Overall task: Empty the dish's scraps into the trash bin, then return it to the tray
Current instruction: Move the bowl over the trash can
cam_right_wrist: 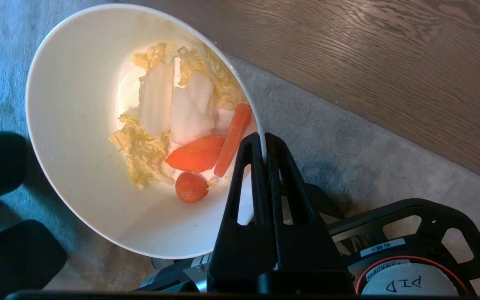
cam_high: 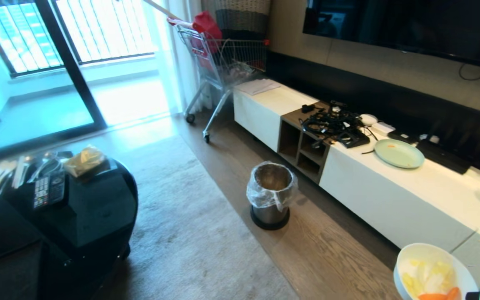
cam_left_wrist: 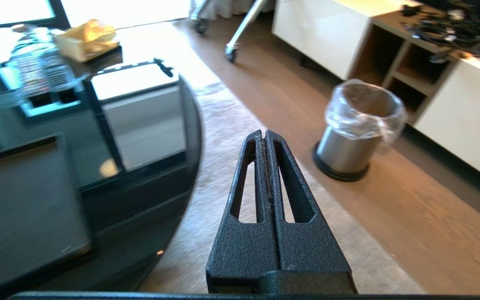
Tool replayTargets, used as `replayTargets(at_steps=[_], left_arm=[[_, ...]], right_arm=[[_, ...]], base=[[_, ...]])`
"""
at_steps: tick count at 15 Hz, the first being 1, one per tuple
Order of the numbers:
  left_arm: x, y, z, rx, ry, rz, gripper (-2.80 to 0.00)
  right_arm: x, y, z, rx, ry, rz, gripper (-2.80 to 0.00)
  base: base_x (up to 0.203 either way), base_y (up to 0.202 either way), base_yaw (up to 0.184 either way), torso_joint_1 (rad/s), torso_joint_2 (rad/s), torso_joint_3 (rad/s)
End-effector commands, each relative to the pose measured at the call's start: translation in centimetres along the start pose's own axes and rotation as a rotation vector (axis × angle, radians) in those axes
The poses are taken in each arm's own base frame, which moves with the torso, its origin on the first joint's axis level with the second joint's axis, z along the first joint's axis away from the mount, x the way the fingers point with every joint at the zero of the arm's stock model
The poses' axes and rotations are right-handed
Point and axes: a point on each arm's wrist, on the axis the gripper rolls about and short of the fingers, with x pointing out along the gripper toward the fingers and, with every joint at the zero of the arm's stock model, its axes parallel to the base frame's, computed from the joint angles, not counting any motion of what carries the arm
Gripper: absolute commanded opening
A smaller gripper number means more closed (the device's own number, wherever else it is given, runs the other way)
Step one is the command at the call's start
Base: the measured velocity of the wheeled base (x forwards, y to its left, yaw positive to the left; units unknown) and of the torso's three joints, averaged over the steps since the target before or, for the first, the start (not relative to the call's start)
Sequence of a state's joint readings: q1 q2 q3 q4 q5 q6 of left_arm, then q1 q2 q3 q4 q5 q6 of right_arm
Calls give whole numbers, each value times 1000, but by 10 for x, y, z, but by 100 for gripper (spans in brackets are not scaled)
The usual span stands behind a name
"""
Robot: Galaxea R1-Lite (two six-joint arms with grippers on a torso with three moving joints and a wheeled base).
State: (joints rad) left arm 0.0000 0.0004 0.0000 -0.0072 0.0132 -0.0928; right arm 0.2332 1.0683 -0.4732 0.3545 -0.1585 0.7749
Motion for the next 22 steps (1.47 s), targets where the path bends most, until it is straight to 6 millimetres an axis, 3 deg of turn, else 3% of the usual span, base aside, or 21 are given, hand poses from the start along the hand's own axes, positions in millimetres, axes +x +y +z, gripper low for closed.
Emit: replayTargets(at_steps=[1,5,22], left_arm=[[0,0,0,-1,-1,1,-280],[0,0,0,-1,-1,1,-280],[0,0,0,-1,-1,1,-280]], right_arm=[[0,-1,0,4,0,-4,-280],[0,0,0,3,-5,1,-280],[-1,2,2,-49,-11,10,-280]], base=[[0,9,-166,0,7,2],[-2,6,-137,2,2,2],[0,0,0,0,0,0]])
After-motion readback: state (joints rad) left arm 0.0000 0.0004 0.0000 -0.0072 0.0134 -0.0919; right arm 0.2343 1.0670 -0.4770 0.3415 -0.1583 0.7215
